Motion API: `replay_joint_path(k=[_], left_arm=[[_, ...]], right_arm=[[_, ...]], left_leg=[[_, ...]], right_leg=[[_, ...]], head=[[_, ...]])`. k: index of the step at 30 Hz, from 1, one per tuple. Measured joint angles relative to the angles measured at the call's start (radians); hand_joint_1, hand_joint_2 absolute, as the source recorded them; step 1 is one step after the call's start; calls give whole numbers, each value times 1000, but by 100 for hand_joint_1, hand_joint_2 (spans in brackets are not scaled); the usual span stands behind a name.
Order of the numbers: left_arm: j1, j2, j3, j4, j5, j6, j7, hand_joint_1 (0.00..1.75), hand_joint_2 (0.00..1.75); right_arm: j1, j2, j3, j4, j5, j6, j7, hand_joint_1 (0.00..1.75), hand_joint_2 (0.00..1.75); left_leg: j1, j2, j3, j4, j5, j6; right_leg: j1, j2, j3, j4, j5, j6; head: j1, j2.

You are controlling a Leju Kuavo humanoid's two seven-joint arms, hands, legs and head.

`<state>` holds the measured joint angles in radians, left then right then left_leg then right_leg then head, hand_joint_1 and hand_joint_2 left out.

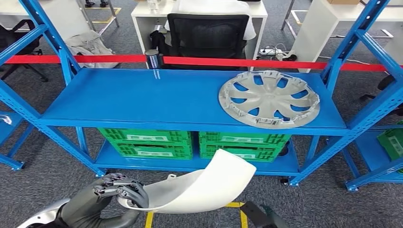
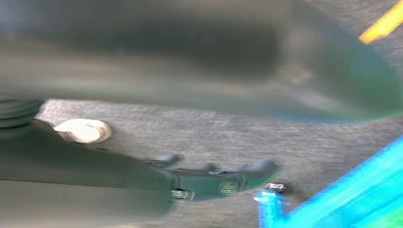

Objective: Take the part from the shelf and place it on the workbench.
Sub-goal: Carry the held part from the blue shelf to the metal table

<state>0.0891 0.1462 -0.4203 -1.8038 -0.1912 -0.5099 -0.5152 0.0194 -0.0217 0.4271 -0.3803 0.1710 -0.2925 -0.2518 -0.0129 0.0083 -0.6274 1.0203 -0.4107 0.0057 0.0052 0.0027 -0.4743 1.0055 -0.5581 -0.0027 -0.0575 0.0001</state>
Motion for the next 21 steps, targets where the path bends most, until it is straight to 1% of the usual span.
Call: replay_joint_path(k=[1,2,3,4,5,6,7,8,9,10,11,12,13,14,16,17,18,19,21], left_arm=[[0,0,0,0,0,-1,0,175,175],[0,0,-1,0,0,-1,1,175,175],[0,0,-1,0,-1,-3,2,175,175],[0,0,-1,0,-2,-5,4,175,175],[0,0,-2,1,-3,-6,7,175,175],[1,0,-2,1,-6,-8,10,175,175],[1,0,-2,2,-8,-8,13,175,175],[1,0,-2,3,-9,-8,15,175,175],[1,0,-2,4,-11,-8,17,175,175],[1,0,-2,5,-13,-8,19,175,175],[0,0,-2,5,-15,-7,20,175,175],[-1,0,-2,5,-18,-6,21,175,175],[-1,0,-2,5,-20,-5,22,175,175],[-1,0,-2,5,-21,-4,24,175,175],[0,0,-2,6,-24,-3,28,175,175],[0,0,-3,6,-24,-2,30,175,175],[0,-1,-3,6,-25,-2,31,175,175],[0,-1,-3,6,-26,-2,32,175,175],[2,-1,-4,9,-29,-2,35,175,175]], right_arm=[[0,0,0,0,-1,0,0,0,0],[1,0,0,0,-2,0,0,0,0],[0,0,0,0,-3,0,0,0,0],[0,0,0,0,-4,0,0,0,0],[1,0,0,0,-4,0,0,0,0],[2,0,0,0,-4,0,0,0,0],[3,0,0,0,-3,0,0,0,0],[3,0,0,0,-2,0,0,0,0],[3,0,0,0,-1,1,1,0,0],[2,1,0,0,1,2,2,0,0],[2,1,1,0,3,3,3,0,0],[1,1,1,0,5,5,5,0,0],[0,1,1,0,8,7,8,0,0],[-1,1,2,0,10,9,10,0,0],[-3,1,4,0,15,12,15,0,0],[-3,1,5,0,17,14,17,0,0],[-3,1,7,0,19,15,17,0,0],[-4,1,10,0,21,18,18,0,0],[-5,1,16,0,26,24,20,0,0]], left_leg=[[1,-1,-2,0,4,-6],[2,-2,-6,6,-4,-13],[3,-4,-15,29,-32,-20],[5,-5,-29,70,-74,-28],[8,-6,-47,130,-124,-35],[11,-6,-65,195,-165,-41],[14,-6,-74,247,-185,-45],[17,-6,-70,273,-184,-48],[19,-6,-47,261,-166,-49],[21,-6,-5,212,-140,-49],[21,-6,50,138,-125,-48],[20,-7,102,63,-119,-43],[18,-8,137,6,-120,-38],[16,-9,154,-26,-126,-29],[12,-10,148,-36,-122,-9],[13,-9,144,-38,-117,2],[13,-8,139,-40,-110,12],[14,-6,132,-41,-101,19],[11,-5,114,-40,-89,27]], right_leg=[[-2,-1,-4,-4,7,-6],[-3,-2,-10,-6,17,-13],[-6,-3,-19,-9,28,-19],[-9,-4,-30,-10,38,-23],[-9,-4,-43,-10,48,-24],[-10,-5,-57,-9,58,-24],[-10,-5,-71,-7,68,-22],[-11,-6,-85,-5,77,-20],[-12,-6,-98,-3,85,-18],[-13,-7,-109,-1,93,-15],[-14,-7,-118,1,100,-11],[-14,-6,-124,2,106,-5],[-14,-6,-128,3,113,1],[-14,-5,-130,3,119,7],[-15,-5,-132,1,129,21],[-17,-5,-136,6,125,27],[-18,-5,-146,25,108,31],[-19,-4,-164,67,76,35],[-19,-4,-215,202,-9,41]], head=[[0,0],[0,0],[-1,0],[-1,0],[-1,0],[-1,0],[-1,0],[-1,0],[-1,0],[-1,0],[-1,0],[-1,0],[-1,0],[0,0],[0,0],[0,0],[1,0],[1,0],[2,0]])
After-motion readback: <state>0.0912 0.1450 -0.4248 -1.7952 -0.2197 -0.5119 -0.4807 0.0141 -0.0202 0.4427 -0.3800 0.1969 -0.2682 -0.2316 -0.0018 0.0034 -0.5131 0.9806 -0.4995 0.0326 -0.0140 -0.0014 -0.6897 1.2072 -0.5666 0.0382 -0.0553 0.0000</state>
